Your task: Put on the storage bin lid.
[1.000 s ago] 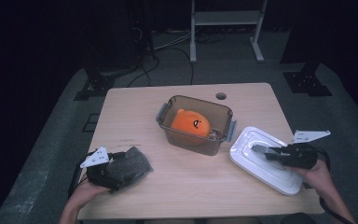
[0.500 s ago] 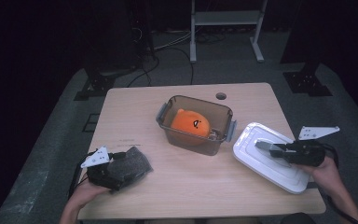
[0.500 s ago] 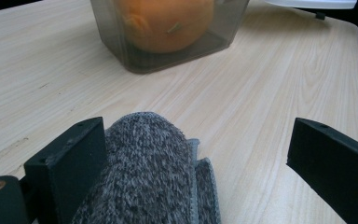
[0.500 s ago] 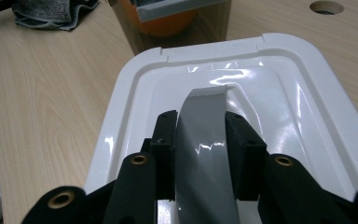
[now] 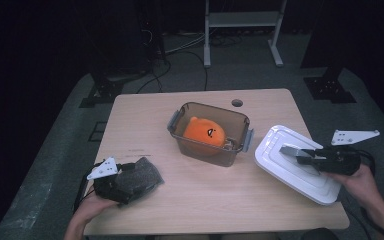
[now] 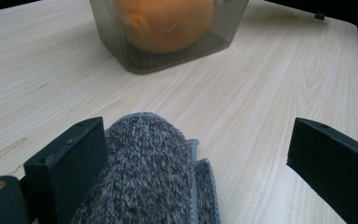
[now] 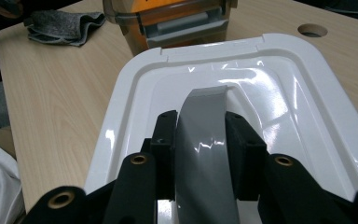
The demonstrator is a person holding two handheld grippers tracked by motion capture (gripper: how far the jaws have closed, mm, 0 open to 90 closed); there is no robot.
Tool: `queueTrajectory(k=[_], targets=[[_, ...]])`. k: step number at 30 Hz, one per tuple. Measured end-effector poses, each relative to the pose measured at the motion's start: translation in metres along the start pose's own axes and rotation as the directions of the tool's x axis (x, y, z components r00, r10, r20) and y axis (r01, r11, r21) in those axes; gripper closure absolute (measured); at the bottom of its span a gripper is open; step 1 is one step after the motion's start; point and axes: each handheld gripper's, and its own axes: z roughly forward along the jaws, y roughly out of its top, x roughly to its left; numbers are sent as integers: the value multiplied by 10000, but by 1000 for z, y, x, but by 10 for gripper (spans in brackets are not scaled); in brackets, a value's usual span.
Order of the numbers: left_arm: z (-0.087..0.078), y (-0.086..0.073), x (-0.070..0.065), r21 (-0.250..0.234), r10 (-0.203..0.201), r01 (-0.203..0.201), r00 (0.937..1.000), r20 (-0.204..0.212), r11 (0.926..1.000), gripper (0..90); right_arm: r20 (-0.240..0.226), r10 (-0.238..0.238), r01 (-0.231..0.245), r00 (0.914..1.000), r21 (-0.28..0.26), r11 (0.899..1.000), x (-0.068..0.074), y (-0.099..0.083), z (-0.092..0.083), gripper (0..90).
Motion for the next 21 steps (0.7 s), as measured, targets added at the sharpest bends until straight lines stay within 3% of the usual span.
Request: queueTrajectory(k=[11, 21], targets=[[0, 0, 0, -26, -25, 25, 10000, -4, 10000, 36, -166, -218, 212, 9996, -324, 9992, 7, 22, -13, 663], [0, 0, 1, 0, -22, 22, 10000, -2, 10000, 36, -304, -537, 524, 9981, -436, 9977, 11, 48, -12, 664]])
